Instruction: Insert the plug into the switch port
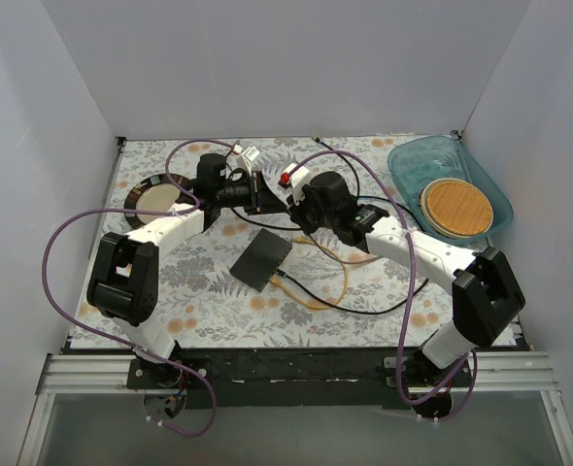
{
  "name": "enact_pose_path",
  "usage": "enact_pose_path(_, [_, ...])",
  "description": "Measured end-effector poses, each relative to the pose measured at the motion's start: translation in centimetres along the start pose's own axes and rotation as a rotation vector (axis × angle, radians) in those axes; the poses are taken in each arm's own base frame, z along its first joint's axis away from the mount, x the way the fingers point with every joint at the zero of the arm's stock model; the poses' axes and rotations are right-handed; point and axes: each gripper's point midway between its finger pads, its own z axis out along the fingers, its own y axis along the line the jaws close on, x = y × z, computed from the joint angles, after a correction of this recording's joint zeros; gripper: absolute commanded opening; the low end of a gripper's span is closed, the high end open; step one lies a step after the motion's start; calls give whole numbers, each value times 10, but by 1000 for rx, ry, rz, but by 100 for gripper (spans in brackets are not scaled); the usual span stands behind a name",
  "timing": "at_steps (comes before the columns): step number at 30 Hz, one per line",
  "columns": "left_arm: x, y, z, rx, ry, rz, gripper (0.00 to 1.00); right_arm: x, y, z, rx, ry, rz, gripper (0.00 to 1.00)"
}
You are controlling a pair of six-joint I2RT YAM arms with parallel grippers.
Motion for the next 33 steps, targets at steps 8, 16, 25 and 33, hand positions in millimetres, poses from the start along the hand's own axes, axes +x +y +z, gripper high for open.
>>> enact_pose_path(8, [-10, 22, -3, -140, -69, -6, 98, 3, -1, 0, 8, -4, 2, 1])
enact_pose_path(16, [-31, 26, -49, -333, -308, 25, 98, 17, 6, -22, -18, -16, -6, 1])
enact_pose_path(25, [-41, 20, -64, -301, -451, 117, 98, 17, 40, -62, -196, -124, -75, 1])
enact_pose_path(33, [-44, 30, -50, -263, -452, 144, 98, -17, 61, -104, -305, -284, -134, 1])
